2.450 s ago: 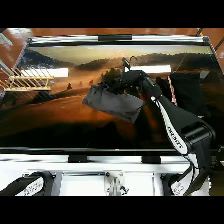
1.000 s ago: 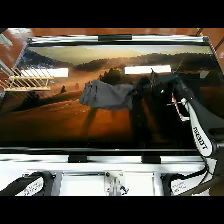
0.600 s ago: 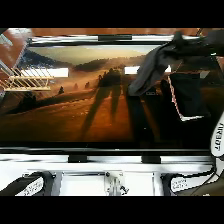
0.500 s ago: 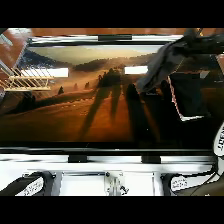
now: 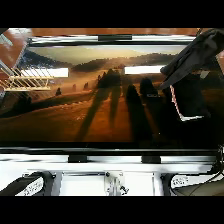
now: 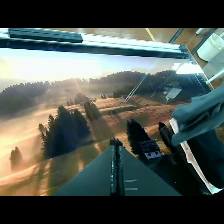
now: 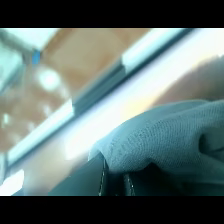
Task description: Fold the shirts.
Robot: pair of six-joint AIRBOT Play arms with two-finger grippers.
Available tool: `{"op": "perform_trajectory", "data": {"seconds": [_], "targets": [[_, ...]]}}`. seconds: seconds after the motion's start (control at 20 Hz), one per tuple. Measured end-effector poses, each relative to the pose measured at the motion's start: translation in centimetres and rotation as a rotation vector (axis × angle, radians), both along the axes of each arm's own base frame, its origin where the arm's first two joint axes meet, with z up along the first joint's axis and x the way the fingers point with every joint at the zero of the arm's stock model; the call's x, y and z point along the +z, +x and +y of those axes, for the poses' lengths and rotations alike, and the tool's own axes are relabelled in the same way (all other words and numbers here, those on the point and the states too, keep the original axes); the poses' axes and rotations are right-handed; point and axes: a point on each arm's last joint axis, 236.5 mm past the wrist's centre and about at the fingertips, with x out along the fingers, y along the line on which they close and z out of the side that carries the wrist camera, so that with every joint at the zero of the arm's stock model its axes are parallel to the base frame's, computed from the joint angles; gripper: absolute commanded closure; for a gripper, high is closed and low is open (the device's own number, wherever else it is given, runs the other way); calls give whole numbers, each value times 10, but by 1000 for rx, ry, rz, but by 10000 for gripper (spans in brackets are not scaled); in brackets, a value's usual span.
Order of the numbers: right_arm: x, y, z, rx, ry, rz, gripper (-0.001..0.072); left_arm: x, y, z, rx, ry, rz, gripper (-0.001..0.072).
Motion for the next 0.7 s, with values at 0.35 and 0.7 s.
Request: {"op": "perform_trajectory", "data": {"seconds": [0.35, 0.7], "targets": [[47, 20, -46, -167, -50, -240, 640, -2, 0, 0, -3, 2, 6, 671], [55, 49, -63, -292, -63, -380, 640, -11, 0, -2, -18, 13, 41, 671]]}}
